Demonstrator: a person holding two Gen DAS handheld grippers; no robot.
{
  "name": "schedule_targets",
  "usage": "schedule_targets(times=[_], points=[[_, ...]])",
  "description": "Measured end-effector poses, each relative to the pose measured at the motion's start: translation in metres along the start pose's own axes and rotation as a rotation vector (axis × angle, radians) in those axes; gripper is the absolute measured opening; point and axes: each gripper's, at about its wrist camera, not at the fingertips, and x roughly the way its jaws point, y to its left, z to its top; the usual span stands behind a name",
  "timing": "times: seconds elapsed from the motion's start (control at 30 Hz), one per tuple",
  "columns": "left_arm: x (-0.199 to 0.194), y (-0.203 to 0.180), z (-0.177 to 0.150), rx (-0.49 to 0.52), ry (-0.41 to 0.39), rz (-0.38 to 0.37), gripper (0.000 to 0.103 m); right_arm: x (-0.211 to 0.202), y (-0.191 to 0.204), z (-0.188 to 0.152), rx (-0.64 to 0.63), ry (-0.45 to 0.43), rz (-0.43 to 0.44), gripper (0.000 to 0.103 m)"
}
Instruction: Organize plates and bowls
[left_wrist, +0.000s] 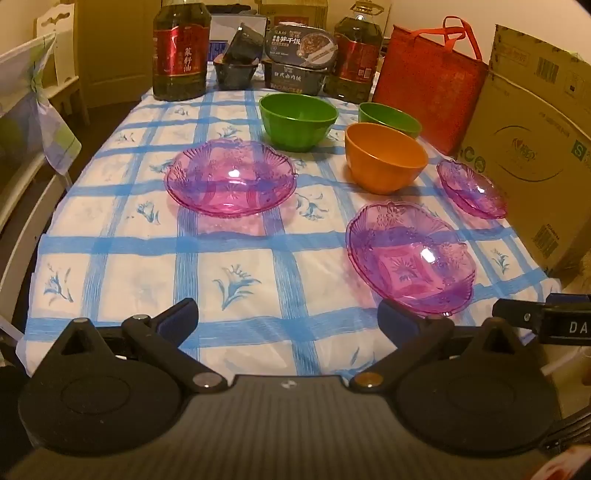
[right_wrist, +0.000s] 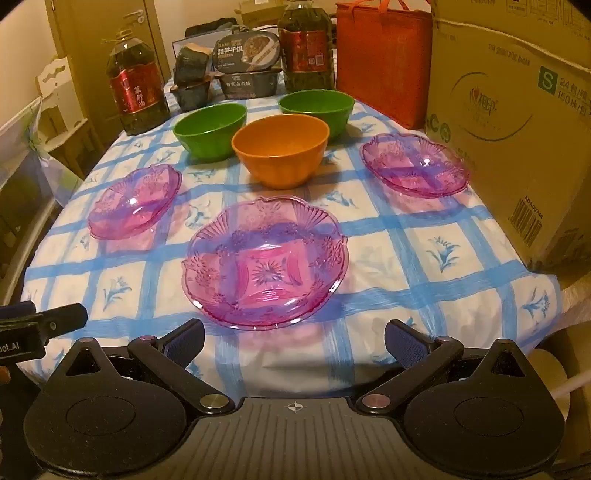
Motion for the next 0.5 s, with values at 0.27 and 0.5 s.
schedule_targets(times=[0.27, 0.5], points=[[-0.005, -0.004, 0.005, 0.021, -0.016, 0.025, 0.102, 0.001, 0.001, -0.001, -0.001, -0.004, 0.004, 0.103], [-0.003, -0.002, -0.004, 0.002, -0.012, 0.004, 0.102, 0.004, 0.004, -0.003, -0.008, 0.018, -0.002, 0.103]])
